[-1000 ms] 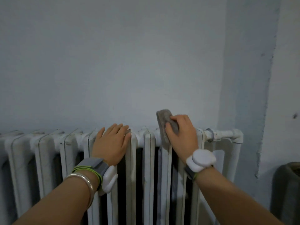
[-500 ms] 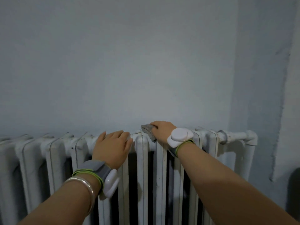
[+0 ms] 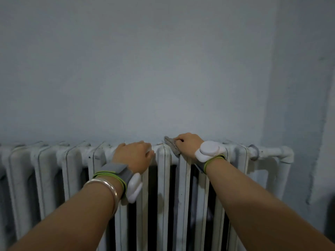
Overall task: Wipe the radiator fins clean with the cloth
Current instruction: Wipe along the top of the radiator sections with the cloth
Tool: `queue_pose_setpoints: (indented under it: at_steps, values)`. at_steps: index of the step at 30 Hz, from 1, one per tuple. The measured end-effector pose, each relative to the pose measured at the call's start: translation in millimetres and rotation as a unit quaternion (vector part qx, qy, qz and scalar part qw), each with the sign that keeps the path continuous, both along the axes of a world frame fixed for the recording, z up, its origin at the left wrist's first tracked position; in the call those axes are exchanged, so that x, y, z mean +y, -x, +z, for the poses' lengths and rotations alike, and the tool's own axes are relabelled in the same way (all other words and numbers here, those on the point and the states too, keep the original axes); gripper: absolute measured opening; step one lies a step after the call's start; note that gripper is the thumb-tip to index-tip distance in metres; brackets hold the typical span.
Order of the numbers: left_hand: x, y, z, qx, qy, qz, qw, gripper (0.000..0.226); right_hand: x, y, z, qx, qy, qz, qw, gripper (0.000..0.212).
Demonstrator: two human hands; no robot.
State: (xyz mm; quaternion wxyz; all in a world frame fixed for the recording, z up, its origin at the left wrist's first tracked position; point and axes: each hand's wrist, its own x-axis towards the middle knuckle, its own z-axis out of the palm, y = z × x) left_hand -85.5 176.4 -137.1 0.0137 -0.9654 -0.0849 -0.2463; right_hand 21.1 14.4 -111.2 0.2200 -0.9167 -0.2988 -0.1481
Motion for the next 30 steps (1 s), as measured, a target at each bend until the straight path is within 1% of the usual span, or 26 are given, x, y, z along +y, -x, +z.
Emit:
queue_pose_setpoints:
  at_steps: [2, 5, 9, 12, 16, 21, 23, 27, 30]
  values:
    - [0, 2, 2, 0.01, 0.005, -0.001, 1.0, 0.037, 0, 3, -3, -0.008, -0.012, -0.003, 1.0, 0.036]
    - [-1, 2, 2, 0.011, 0.001, -0.008, 1.0, 0.036, -1, 4, -14, -0.037, -0.039, -0.006, 0.999, 0.034]
    - [1, 2, 1, 0.023, 0.01, -0.012, 1.0, 0.035, 1, 10, -30, -0.119, -0.066, -0.031, 0.99, 0.034]
    - [2, 1, -2, 0.014, 0.006, -0.015, 1.0, 0.036, 1, 18, -39, -0.189, -0.073, -0.061, 0.977, 0.03]
    - [2, 0, -4, 0.006, 0.0, -0.023, 1.0, 0.037, -3, 28, -56, -0.269, -0.146, -0.04, 0.951, 0.02]
    - [4, 1, -5, 0.005, -0.002, -0.028, 1.0, 0.033, -12, 42, -72, -0.319, -0.188, -0.009, 0.929, 0.023]
    - [4, 0, -5, 0.004, -0.002, -0.025, 1.0, 0.034, -13, 47, -77, -0.319, -0.201, -0.012, 0.926, 0.024]
    - [4, 0, -6, 0.004, 0.002, -0.027, 1.0, 0.036, -16, 54, -90, -0.297, -0.209, -0.016, 0.932, 0.03]
    - [3, 1, -8, -0.008, -0.004, -0.028, 1.0, 0.038, -17, 57, -100, -0.279, -0.224, -0.016, 0.934, 0.026]
